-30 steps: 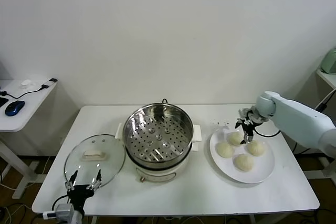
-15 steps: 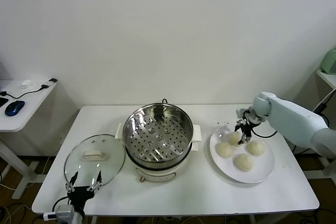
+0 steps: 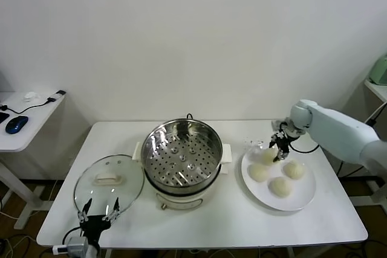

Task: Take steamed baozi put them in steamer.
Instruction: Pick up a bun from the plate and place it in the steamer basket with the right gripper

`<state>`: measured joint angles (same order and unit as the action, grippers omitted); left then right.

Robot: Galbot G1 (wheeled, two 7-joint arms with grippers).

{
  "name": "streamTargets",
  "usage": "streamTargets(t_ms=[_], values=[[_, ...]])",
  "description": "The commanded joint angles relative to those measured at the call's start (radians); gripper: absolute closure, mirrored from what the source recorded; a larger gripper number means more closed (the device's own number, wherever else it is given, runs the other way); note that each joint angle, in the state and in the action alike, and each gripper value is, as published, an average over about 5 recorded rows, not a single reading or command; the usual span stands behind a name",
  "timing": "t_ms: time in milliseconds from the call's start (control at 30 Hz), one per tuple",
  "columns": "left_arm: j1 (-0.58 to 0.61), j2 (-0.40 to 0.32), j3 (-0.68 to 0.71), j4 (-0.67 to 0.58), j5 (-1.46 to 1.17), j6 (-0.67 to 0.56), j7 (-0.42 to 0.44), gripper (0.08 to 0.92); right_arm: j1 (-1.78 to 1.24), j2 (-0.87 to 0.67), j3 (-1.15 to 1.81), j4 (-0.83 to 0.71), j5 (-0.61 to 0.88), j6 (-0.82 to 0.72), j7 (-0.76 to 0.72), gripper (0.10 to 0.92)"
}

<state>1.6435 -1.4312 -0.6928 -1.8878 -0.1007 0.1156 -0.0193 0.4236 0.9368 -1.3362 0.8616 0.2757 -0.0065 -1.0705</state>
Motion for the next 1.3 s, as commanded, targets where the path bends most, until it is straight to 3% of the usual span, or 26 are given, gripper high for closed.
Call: streamTargets(t_ms=[33, 200, 333, 433, 567, 733, 967, 1300], values=[[0.0, 0.002, 0.0, -0.003, 0.002, 0.001, 0.0, 0.177, 0.322, 0.019, -0.207, 0.119, 0.129, 0.054, -0.033, 0.385], [0.001, 0.006, -0.001, -0.02, 0.001, 0.005, 0.001, 0.177, 0.588, 0.127, -0.314, 0.266, 0.291, 0.164, -0.082, 0.385], [0.002, 0.007, -0.001, -0.029, 0.001, 0.009, 0.001, 0.177, 0.702, 0.244, -0.318, 0.426, 0.327, 0.262, -0.102, 0.394], [0.002, 0.005, 0.002, -0.034, 0.004, 0.012, 0.001, 0.177, 0.703, 0.321, -0.301, 0.545, 0.309, 0.308, -0.086, 0.415], [0.005, 0.003, 0.002, -0.042, 0.004, 0.015, 0.001, 0.177, 0.622, 0.395, -0.278, 0.616, 0.161, 0.369, -0.053, 0.43], [0.008, 0.002, -0.005, -0.051, -0.001, 0.016, 0.0, 0.177, 0.438, 0.448, -0.222, 0.482, -0.112, 0.451, -0.016, 0.431], [0.009, -0.002, -0.005, -0.051, 0.0, 0.014, -0.002, 0.177, 0.189, 0.536, -0.125, 0.148, -0.381, 0.562, 0.077, 0.431], [0.01, -0.005, -0.009, -0.047, -0.001, 0.013, -0.002, 0.177, 0.049, 0.602, -0.08, -0.068, -0.439, 0.632, 0.101, 0.431]])
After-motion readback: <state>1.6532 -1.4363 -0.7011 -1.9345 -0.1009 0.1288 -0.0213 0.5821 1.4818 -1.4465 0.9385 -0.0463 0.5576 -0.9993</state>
